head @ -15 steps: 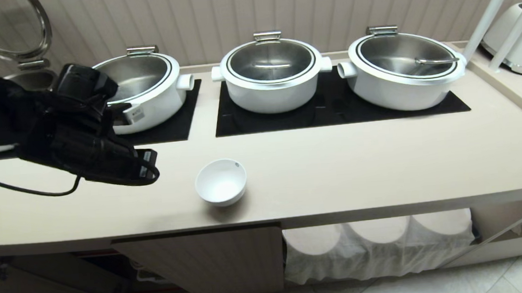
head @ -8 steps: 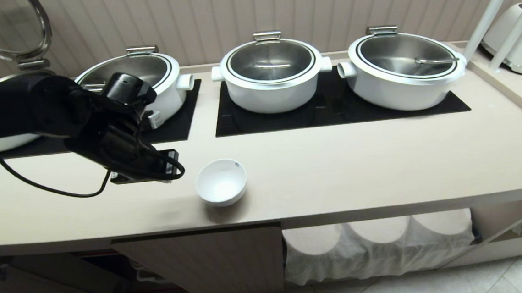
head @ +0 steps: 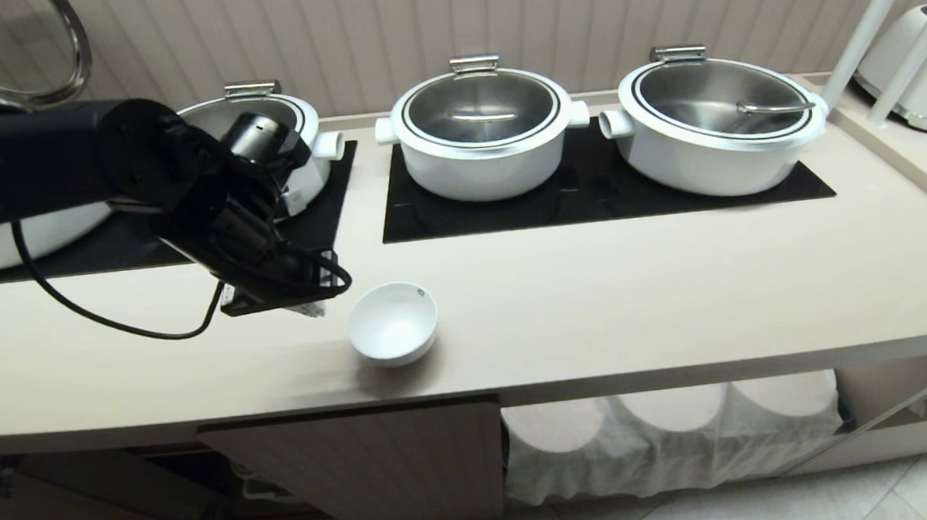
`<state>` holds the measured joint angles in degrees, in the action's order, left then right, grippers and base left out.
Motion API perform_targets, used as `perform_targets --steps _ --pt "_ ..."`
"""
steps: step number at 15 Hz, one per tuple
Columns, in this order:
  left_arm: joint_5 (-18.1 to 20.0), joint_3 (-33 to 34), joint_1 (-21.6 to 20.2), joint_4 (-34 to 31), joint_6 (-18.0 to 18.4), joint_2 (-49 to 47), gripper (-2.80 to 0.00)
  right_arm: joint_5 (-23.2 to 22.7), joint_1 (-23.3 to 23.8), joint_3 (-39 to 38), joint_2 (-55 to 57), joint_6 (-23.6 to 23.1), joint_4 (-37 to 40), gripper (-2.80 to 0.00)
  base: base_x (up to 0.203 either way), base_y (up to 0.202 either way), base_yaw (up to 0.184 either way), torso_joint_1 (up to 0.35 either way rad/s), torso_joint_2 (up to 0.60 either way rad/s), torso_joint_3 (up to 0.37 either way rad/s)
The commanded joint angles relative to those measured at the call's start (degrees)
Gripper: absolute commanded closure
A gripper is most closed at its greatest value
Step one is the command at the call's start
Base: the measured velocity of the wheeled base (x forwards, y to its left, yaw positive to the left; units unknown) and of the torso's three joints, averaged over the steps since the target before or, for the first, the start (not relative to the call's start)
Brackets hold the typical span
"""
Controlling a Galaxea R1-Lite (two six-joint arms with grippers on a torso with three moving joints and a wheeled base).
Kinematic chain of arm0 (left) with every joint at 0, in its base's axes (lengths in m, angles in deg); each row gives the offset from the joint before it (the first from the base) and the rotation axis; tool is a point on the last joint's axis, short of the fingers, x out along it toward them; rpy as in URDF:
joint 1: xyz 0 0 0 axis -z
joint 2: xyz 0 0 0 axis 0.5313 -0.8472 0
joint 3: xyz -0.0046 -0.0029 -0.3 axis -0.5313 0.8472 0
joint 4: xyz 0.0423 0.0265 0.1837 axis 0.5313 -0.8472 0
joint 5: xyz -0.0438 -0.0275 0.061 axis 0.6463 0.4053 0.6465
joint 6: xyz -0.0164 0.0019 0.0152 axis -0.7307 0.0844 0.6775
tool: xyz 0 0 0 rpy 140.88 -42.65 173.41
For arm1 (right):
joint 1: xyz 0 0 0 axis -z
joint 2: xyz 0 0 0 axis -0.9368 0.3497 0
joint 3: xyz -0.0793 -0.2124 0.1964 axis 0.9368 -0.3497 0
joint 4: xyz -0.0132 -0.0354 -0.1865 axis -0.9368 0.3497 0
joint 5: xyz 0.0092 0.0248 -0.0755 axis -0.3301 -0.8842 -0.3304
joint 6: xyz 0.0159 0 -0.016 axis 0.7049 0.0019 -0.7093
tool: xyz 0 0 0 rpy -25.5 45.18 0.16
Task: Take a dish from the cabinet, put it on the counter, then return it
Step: Pick up the bowl from the table
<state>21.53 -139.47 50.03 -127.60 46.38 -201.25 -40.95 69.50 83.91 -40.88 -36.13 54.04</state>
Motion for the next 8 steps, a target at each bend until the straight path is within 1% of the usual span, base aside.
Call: perform_targets --steps 1,8 --pt "0.0 -0.9 0.1 0.0 -0.2 -0.4 -2.80 0.0 0.0 0.0 0.0 0.0 0.0 0.00 0.000 0.000 0.000 0.000 0.00 0.000" --pt "0.7 -1.0 0.3 0.6 -0.2 -1.2 -2.80 0.0 -0.1 0.0 0.0 0.0 0.0 0.00 0.000 0.000 0.000 0.000 0.00 0.000"
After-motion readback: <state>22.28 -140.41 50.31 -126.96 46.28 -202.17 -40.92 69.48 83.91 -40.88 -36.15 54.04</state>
